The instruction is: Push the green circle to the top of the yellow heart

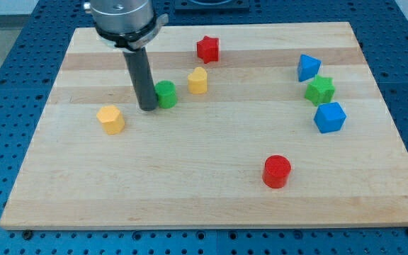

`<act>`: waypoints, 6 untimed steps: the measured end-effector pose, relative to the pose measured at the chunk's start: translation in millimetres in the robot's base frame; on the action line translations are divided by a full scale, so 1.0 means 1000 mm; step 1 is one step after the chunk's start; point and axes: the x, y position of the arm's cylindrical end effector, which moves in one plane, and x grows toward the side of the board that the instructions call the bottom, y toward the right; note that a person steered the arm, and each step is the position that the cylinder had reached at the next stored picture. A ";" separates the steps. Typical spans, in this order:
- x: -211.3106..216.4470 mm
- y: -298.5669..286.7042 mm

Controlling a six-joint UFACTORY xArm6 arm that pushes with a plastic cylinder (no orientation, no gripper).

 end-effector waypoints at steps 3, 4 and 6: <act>-0.028 0.028; -0.040 0.031; -0.073 0.052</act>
